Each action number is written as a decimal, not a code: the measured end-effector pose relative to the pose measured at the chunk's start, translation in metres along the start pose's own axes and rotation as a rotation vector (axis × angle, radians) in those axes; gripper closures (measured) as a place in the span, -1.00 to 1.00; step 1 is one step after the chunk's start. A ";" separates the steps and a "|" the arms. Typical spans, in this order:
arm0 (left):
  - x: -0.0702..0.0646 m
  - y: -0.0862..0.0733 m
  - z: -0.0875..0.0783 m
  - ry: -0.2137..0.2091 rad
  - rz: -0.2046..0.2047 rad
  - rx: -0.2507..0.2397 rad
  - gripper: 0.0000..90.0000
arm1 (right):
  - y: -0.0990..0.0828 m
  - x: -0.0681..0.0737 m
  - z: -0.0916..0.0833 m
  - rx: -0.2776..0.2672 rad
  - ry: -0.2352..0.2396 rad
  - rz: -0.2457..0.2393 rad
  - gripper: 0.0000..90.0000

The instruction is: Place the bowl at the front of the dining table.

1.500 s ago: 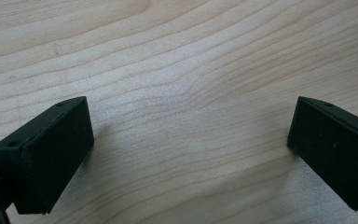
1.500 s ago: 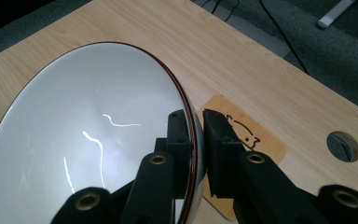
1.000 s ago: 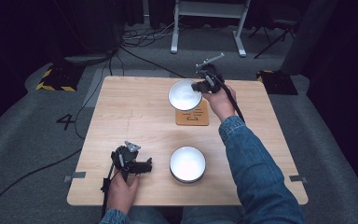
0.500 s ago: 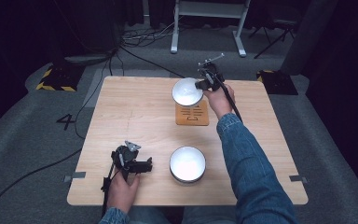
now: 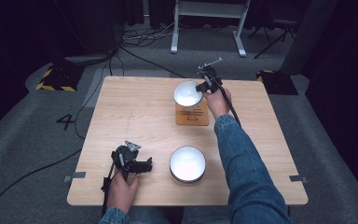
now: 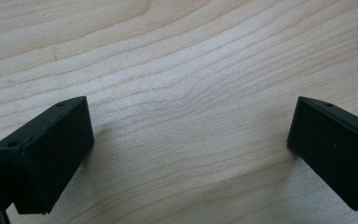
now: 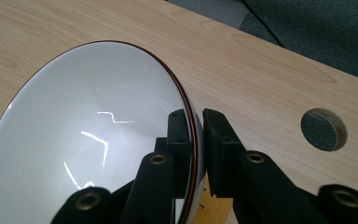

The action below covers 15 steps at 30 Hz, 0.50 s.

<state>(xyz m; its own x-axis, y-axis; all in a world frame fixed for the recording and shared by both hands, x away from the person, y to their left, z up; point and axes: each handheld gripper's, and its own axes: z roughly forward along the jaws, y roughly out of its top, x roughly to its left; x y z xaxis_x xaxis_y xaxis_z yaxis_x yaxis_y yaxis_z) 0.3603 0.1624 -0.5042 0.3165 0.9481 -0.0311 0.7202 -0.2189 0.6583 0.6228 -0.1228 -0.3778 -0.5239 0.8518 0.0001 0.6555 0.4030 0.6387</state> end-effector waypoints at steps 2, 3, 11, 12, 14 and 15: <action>0.000 0.000 0.000 0.000 0.000 0.000 -0.99 | -0.001 -0.001 0.003 0.001 0.001 0.002 0.82; 0.000 0.000 0.000 0.001 0.001 -0.001 -0.99 | -0.003 -0.002 0.008 0.009 0.003 0.017 0.82; 0.000 0.000 0.000 0.001 -0.005 -0.004 -0.99 | -0.016 -0.010 0.026 0.041 0.012 0.043 0.82; 0.000 0.000 0.000 0.001 -0.004 -0.004 -0.99 | -0.017 -0.011 0.027 0.046 0.014 0.049 0.82; 0.000 0.000 0.000 0.001 0.000 -0.001 -0.99 | -0.020 -0.013 0.030 0.056 0.012 0.056 0.82; 0.000 0.000 0.000 0.001 0.000 -0.001 -0.99 | -0.020 -0.013 0.030 0.056 0.012 0.056 0.82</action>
<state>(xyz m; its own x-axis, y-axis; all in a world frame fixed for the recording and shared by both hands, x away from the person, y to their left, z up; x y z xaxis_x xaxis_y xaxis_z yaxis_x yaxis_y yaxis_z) 0.3603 0.1624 -0.5043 0.3161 0.9482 -0.0308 0.7199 -0.2186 0.6588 0.6329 -0.1321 -0.4141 -0.4917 0.8697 0.0443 0.7135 0.3731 0.5930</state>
